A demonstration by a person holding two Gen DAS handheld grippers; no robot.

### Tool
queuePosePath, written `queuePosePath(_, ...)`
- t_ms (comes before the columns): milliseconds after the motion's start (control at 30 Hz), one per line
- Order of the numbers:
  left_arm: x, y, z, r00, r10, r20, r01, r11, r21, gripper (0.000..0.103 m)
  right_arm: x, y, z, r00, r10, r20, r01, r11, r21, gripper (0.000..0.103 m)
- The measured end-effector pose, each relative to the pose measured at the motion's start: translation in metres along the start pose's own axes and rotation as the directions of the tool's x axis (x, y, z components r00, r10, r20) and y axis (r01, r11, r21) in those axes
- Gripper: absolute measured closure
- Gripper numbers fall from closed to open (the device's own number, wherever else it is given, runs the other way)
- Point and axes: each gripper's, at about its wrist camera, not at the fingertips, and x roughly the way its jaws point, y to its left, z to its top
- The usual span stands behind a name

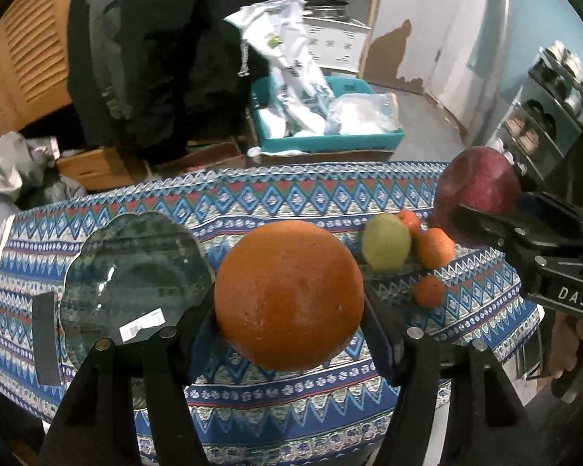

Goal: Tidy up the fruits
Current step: 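Lift the orange with the left tool while the right tool grasps and lifts the dark red apple, then lower the orange and dark red apple onto the glass plate, opening both tools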

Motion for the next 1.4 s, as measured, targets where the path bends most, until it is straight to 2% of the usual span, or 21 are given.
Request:
queuePosePath(467, -0.003, 0.069, -0.016, 0.999, 0.043, -0.02, -0.045, 0.992, -0.119, 0.035, 0.037, 0.069, 0.021, 0.994, 0.098, -0.056, -0.102, 0.992, -0.075, 0.031)
queuePosePath(867, 0.012, 0.132, -0.037, 0.995, 0.072, -0.066, -0.086, 0.971, -0.225, 0.035, 0.081, 0.129, 0.036, 0.98, 0.159, -0.118, -0.175, 0.975, -0.137, 0.031)
queuePosePath(1233, 0.03, 0.17, -0.059, 0.988, 0.102, -0.118, -0.13, 0.956, -0.264, 0.035, 0.132, 0.191, 0.032, 0.95, 0.218, -0.225, -0.263, 0.945, -0.196, 0.031)
queuePosePath(1400, 0.044, 0.177, -0.067, 0.983, 0.09, -0.159, -0.132, 0.953, -0.271, 0.035, 0.152, 0.203, 0.025, 0.936, 0.208, -0.283, -0.27, 0.941, -0.202, 0.031)
